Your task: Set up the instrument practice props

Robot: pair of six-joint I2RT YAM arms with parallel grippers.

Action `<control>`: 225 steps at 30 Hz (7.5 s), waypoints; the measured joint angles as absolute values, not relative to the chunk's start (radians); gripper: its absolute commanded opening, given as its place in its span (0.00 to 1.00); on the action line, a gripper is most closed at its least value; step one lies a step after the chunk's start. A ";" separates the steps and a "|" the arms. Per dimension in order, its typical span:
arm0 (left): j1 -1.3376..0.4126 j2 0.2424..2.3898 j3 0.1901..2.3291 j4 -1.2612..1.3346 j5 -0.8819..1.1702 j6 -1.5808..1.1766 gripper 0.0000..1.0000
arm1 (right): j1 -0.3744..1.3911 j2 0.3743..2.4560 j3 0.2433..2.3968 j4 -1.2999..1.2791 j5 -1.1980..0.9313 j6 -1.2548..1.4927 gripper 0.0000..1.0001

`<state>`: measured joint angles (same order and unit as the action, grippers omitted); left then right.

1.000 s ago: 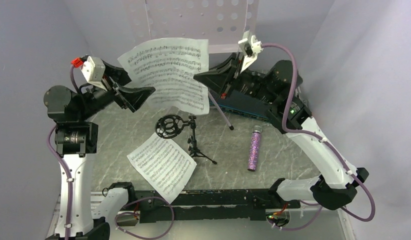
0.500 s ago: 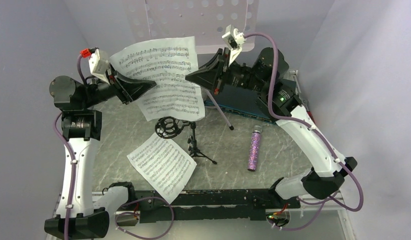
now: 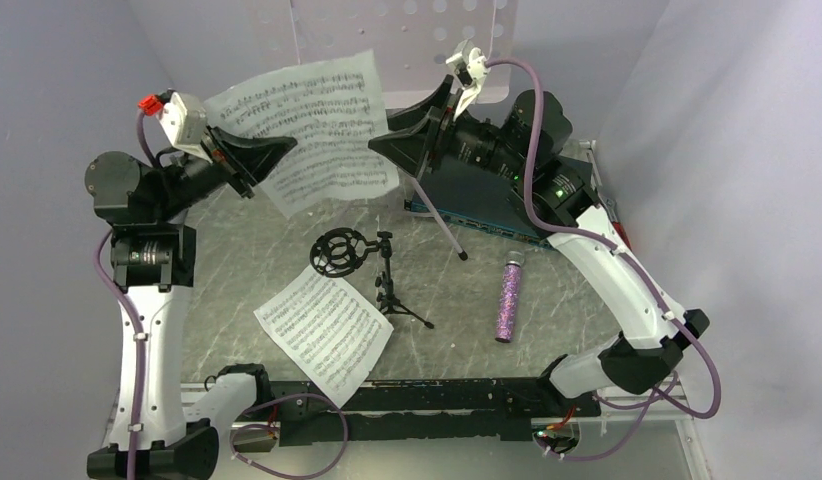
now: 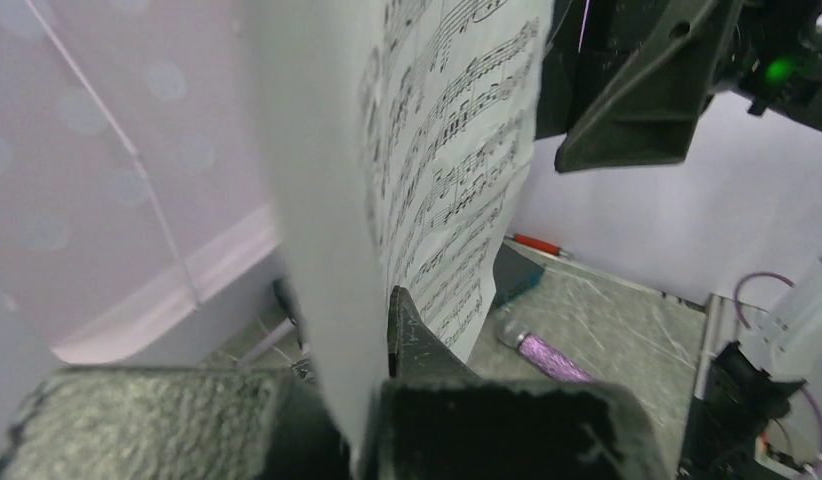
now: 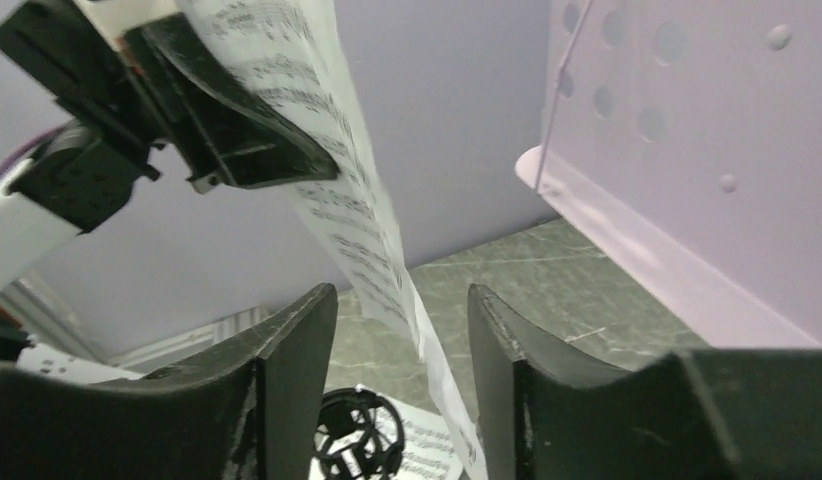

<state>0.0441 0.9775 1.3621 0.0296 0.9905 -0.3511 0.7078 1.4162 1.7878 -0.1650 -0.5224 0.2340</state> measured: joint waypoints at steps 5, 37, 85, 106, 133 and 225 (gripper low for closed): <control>0.044 1.026 1.469 0.034 0.975 -0.355 0.03 | 0.701 1.440 1.818 -0.163 -0.490 0.222 0.75; 0.044 1.215 1.565 0.341 1.130 -0.633 0.24 | 0.648 1.702 2.080 0.063 -0.825 0.389 0.00; 0.044 1.502 1.934 -0.085 0.791 -0.609 0.62 | 0.596 1.533 2.096 -0.084 -0.304 0.221 0.00; 0.007 1.502 1.901 0.023 0.736 -0.630 0.42 | 0.596 1.613 2.116 0.002 -0.252 0.229 0.00; -0.025 1.505 1.868 0.101 0.743 -0.647 0.40 | 0.594 1.745 2.226 0.076 -0.243 0.255 0.00; -0.098 1.412 1.564 0.460 0.608 -0.534 0.03 | 0.602 1.803 2.222 0.113 0.000 0.300 0.00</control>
